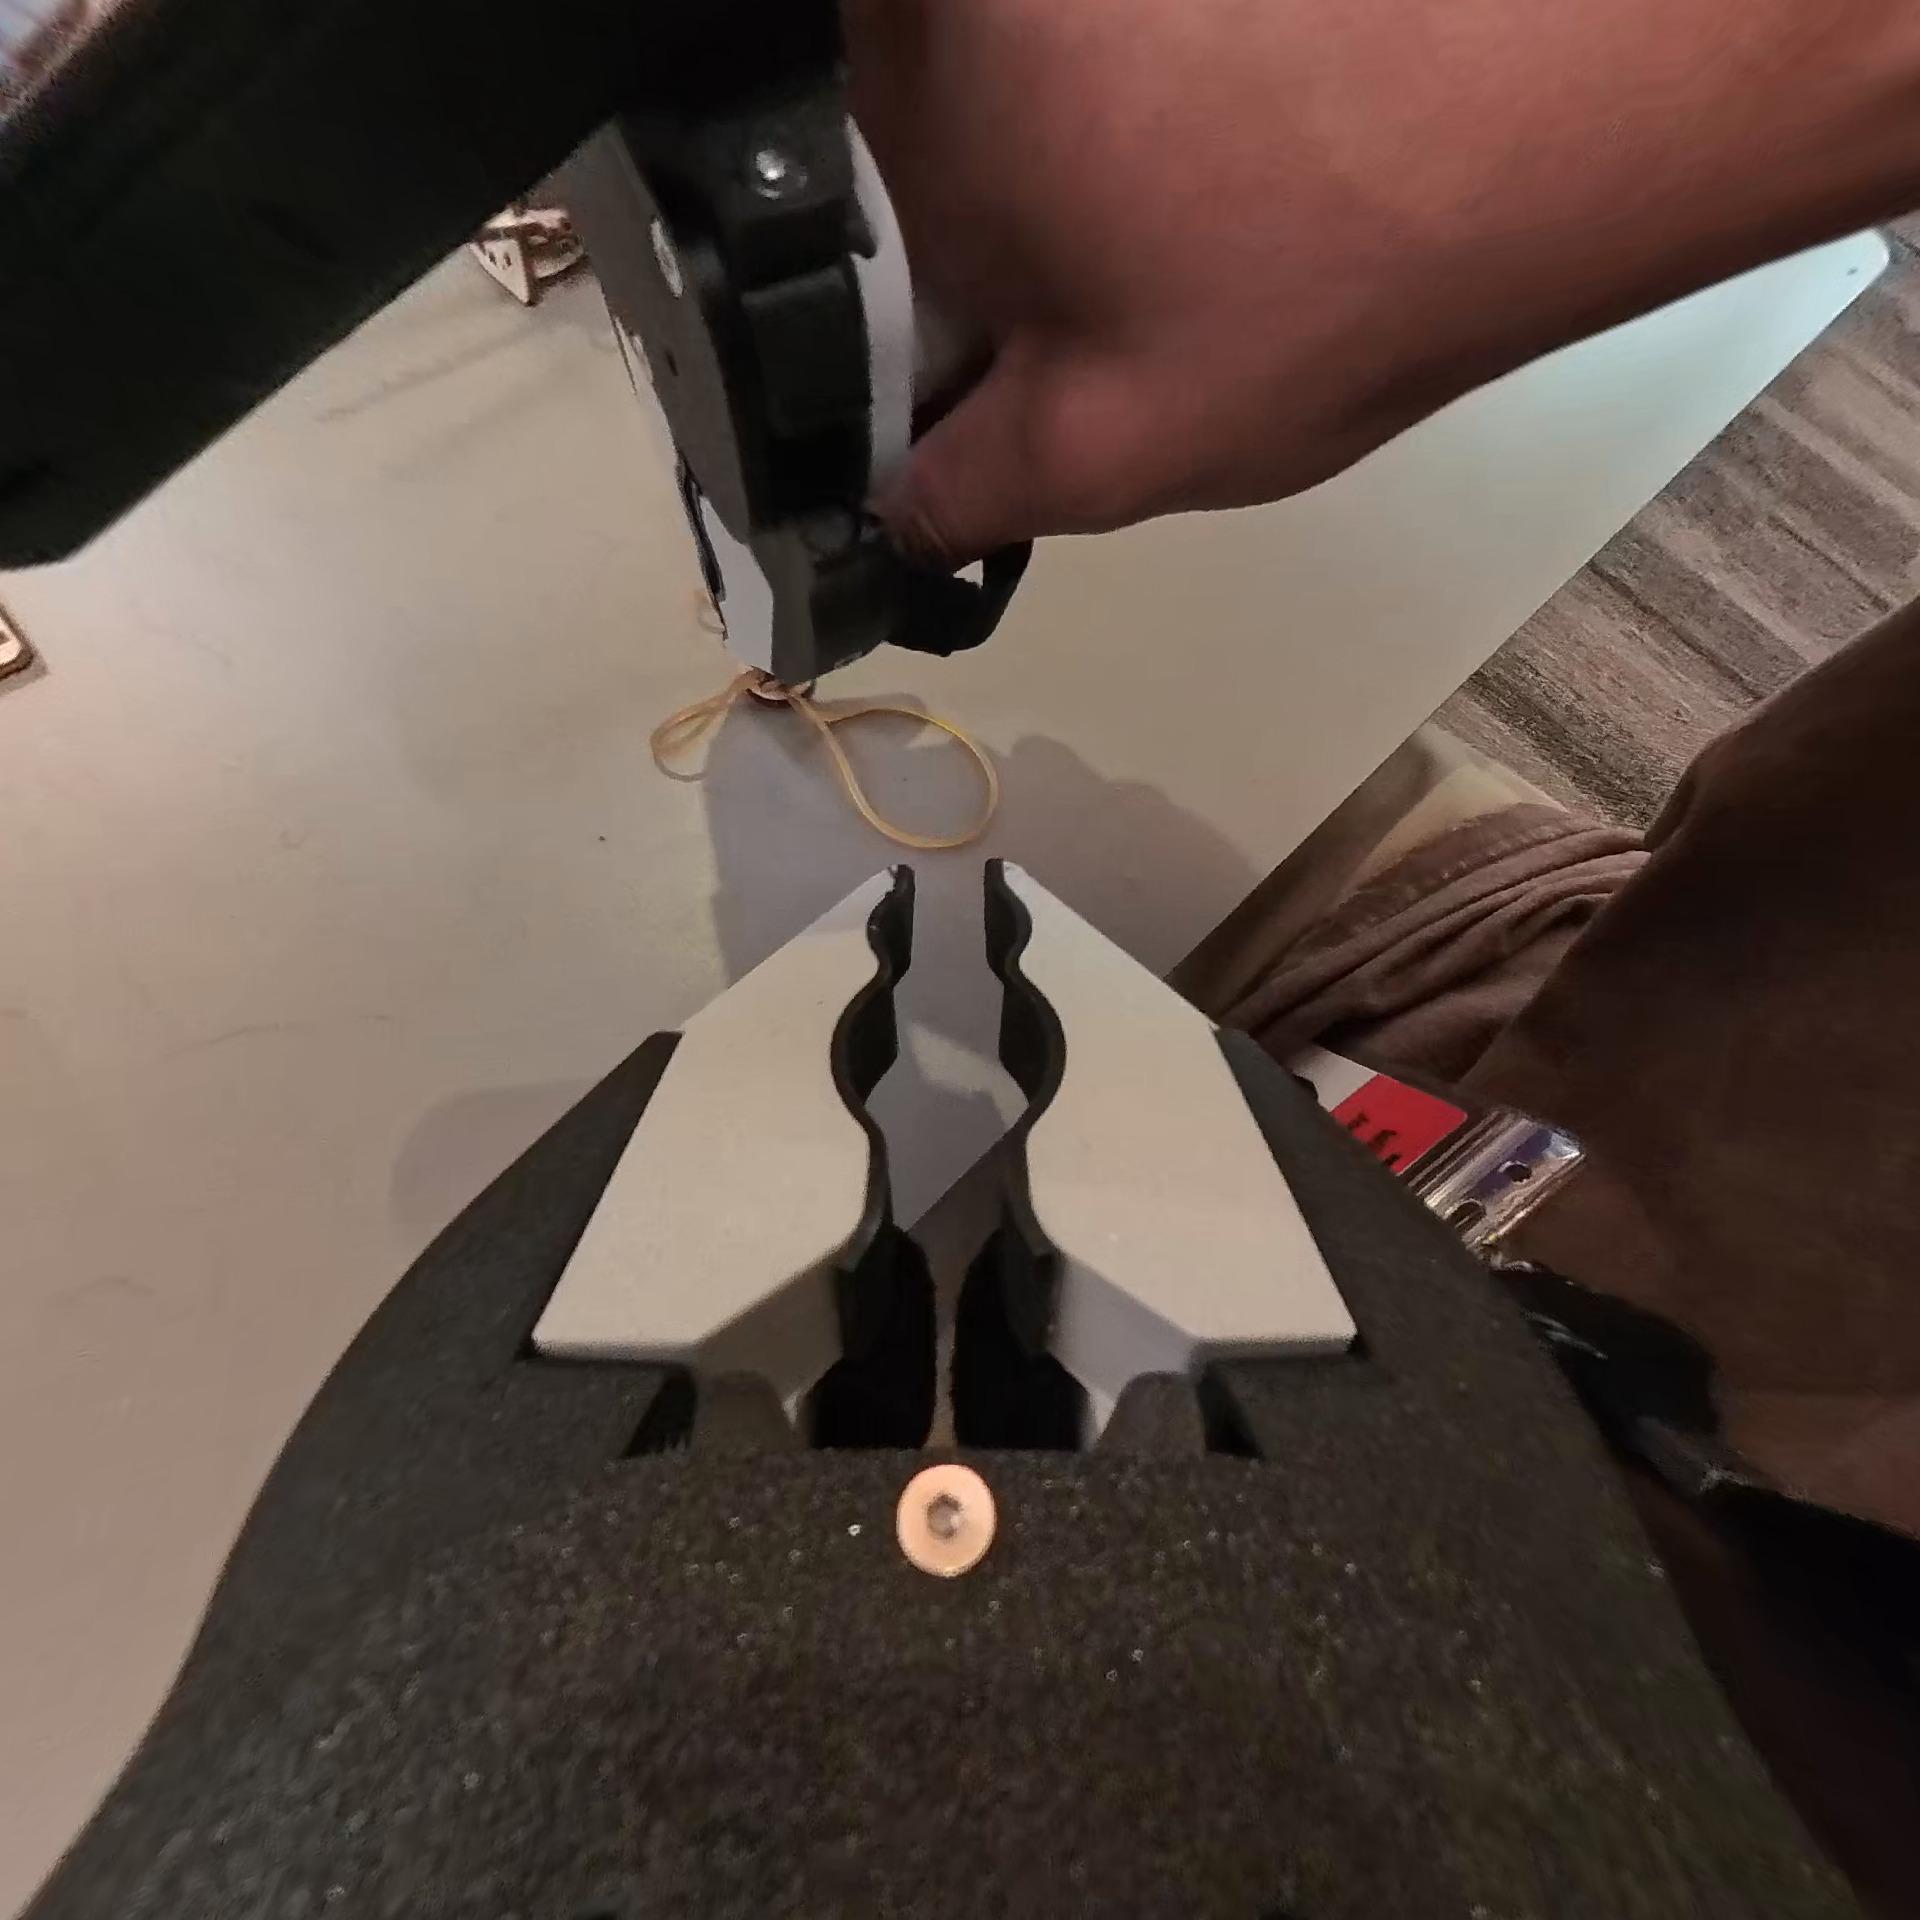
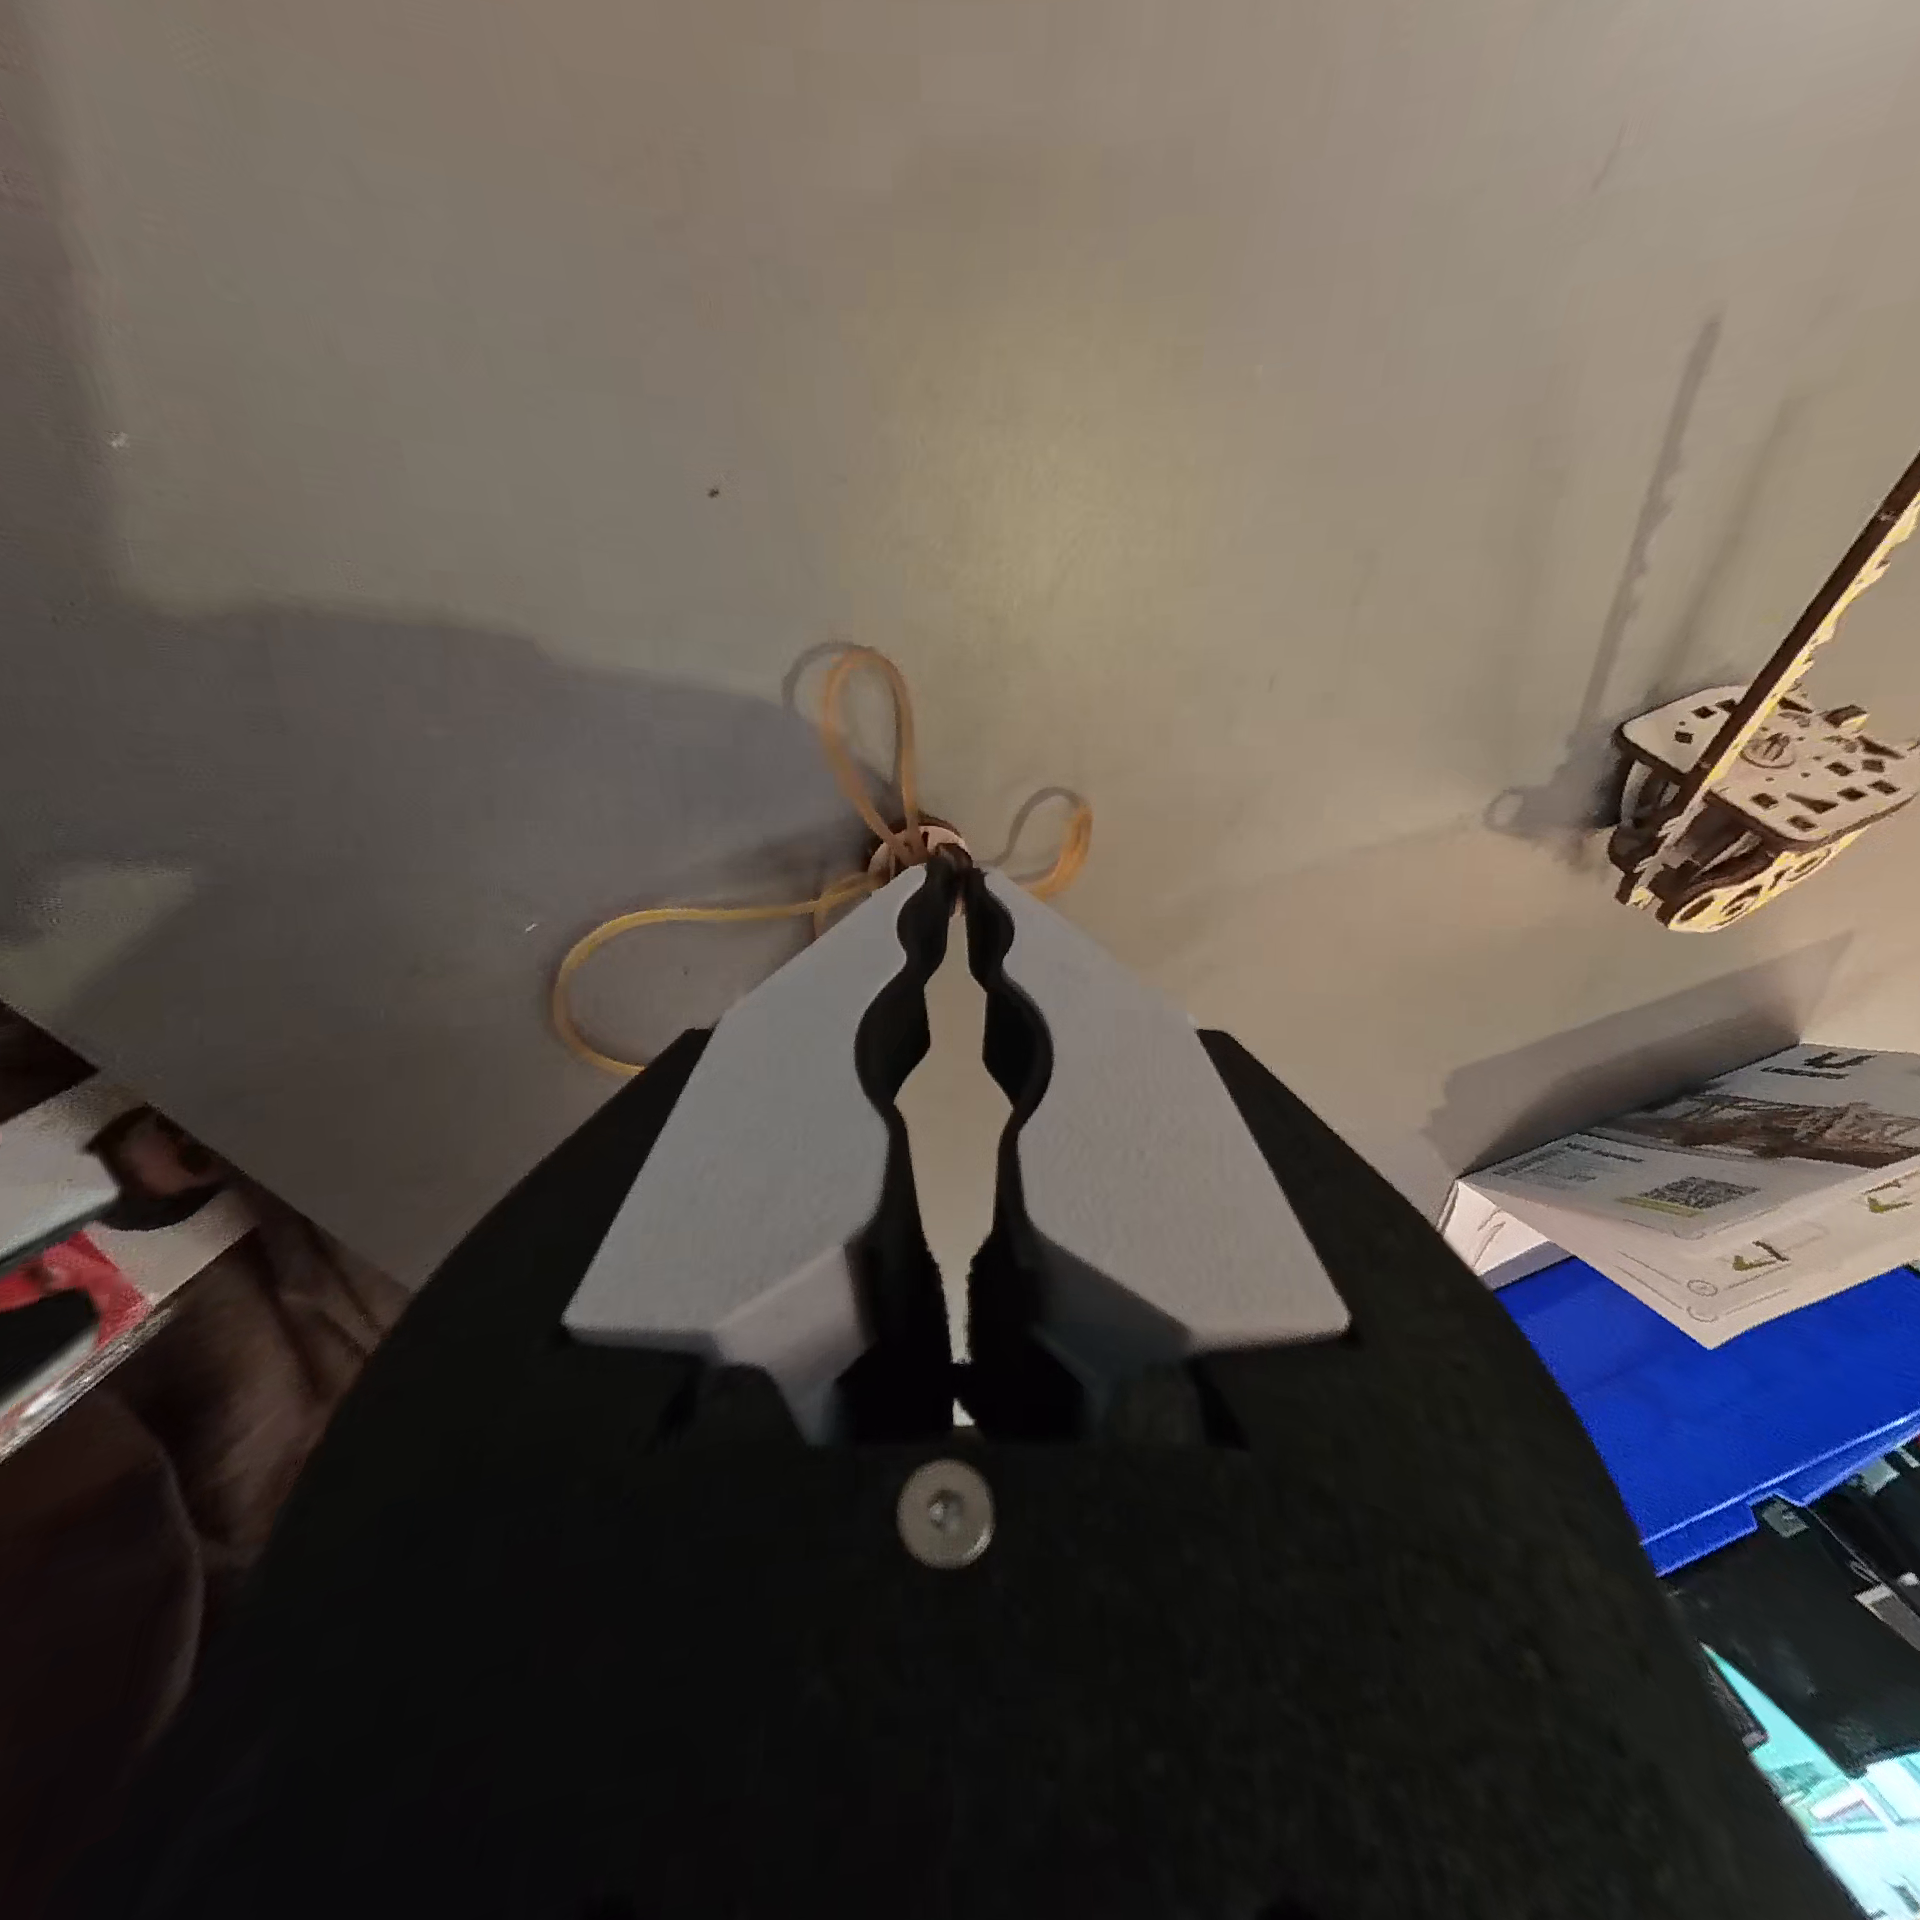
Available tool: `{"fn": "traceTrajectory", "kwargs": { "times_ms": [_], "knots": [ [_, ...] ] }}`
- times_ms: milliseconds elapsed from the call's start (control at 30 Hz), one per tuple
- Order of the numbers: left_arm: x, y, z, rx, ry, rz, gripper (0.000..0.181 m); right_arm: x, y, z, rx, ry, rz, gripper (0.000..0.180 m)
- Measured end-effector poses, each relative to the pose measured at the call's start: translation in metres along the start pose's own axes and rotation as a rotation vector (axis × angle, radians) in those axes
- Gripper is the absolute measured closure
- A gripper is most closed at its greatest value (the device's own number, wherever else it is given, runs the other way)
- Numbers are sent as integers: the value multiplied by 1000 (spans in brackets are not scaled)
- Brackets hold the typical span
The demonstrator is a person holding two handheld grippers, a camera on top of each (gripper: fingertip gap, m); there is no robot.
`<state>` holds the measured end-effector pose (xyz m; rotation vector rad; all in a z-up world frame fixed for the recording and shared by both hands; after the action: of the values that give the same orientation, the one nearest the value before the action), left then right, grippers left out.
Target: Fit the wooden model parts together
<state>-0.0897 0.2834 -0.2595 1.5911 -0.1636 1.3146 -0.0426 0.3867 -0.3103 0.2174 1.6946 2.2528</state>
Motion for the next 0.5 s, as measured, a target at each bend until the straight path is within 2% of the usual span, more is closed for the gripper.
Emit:
{"fn": "traceTrajectory", "kwargs": {
  "times_ms": [33, 500],
  "knots": [
    [0, 1, 0, 0, -2, 1, 169, 0, 0, 0, -1, -2, -2, 177],
    [-2, -3, 5, -20, -4, -17, 169, 0, -1, 2, 158, -83, 6, 177]
  ]
}}
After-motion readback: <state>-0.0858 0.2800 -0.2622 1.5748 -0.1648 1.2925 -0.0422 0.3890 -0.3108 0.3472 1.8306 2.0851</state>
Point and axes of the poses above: each gripper's, where its closed fingertips meet, y back along the fingers, x out of its top, z = x × y across the jaws, the point moved 2 cm from there along y, back along the fingers
